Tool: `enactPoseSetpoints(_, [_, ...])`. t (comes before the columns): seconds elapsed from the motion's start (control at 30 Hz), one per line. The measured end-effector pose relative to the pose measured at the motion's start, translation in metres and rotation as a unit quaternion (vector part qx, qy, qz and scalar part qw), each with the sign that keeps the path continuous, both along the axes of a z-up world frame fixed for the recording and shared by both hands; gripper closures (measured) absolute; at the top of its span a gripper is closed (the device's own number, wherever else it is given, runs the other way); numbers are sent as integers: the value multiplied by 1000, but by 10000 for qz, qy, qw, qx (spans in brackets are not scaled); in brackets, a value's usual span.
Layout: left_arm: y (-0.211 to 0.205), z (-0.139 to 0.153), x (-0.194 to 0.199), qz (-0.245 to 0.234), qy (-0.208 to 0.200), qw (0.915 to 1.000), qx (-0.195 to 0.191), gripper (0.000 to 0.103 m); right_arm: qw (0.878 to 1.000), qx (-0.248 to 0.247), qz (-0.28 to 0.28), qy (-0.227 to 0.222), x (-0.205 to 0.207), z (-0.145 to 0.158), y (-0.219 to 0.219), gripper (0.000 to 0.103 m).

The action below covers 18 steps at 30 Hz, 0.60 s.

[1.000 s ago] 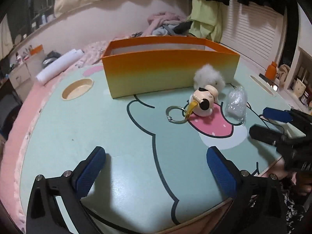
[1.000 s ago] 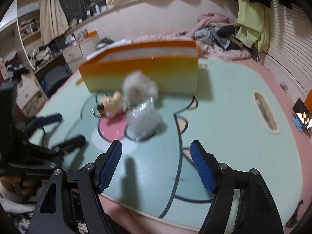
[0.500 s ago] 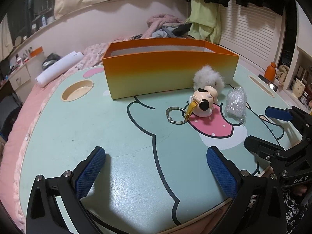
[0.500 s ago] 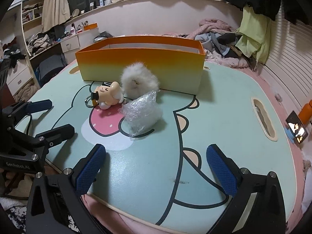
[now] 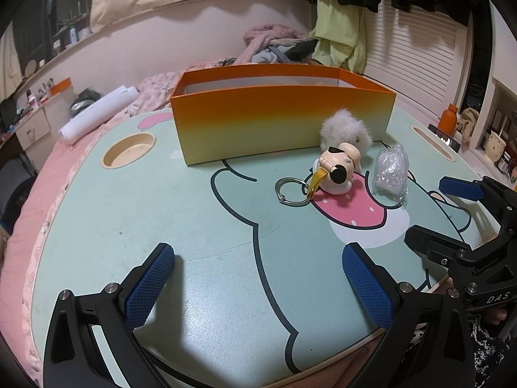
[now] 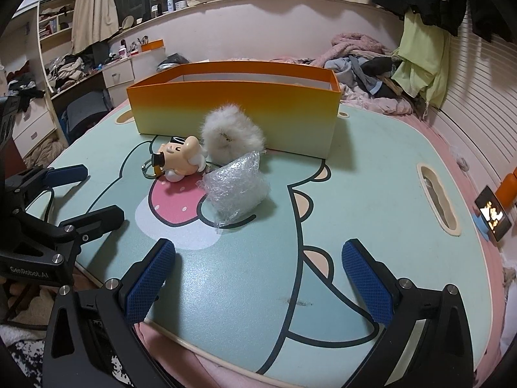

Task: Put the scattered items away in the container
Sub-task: 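Withdraw the right gripper and reach toward the figurine with the left gripper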

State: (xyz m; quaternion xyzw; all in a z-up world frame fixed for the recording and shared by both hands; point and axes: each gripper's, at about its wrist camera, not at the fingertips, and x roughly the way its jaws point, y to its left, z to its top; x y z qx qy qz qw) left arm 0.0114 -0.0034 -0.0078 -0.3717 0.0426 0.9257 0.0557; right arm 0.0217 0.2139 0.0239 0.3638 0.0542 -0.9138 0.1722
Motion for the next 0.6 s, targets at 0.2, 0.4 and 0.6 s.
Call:
enactPoseSetpoints(0.2, [2,21,-4,-117,239,9996,61,0,10000,-12,-49,13,0,1,0,0])
enactPoseSetpoints(0.4, [21,45,-36,-482,135,9980,394,11,10000,-20,-56,16,-1,1,2,0])
enactPoseSetpoints(0.6, [62,34,-65,-1043,-282,9941,91,17,10000,-22,-58,17,0,1,2,0])
